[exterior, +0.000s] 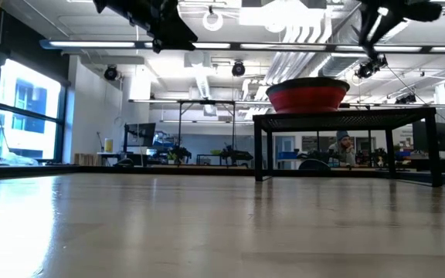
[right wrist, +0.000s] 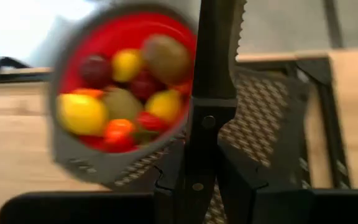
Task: Pick & Place Fruit
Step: Put the black knife on the shelf, then return to Home Position
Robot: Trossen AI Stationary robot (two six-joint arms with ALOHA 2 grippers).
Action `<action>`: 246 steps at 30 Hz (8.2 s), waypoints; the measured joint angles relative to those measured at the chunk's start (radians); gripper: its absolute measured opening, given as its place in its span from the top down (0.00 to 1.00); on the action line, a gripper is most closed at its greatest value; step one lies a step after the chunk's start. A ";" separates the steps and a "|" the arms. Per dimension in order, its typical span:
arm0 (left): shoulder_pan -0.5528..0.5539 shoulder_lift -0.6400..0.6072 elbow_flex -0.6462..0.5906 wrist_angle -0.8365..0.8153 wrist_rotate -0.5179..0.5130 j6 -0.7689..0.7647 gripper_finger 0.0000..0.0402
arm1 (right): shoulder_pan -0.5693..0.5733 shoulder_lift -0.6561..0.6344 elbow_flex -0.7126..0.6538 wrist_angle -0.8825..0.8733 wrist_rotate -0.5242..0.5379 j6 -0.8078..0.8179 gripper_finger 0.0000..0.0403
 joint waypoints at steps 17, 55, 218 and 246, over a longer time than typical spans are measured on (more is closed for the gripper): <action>0.000 0.001 0.000 -0.025 -0.008 0.022 0.54 | -0.434 0.233 0.000 -0.069 -0.364 -0.222 0.84; 0.000 0.001 0.000 -0.076 -0.008 0.065 0.54 | -0.559 0.357 -0.044 -0.129 -0.510 -0.334 0.84; 0.000 0.000 0.000 -0.071 -0.007 0.066 0.54 | 0.272 -0.393 -0.744 1.124 -0.241 -0.810 0.99; 0.094 -0.244 -0.029 -0.116 -0.020 0.179 0.74 | 0.406 -0.773 -0.778 0.946 -0.213 -0.930 0.99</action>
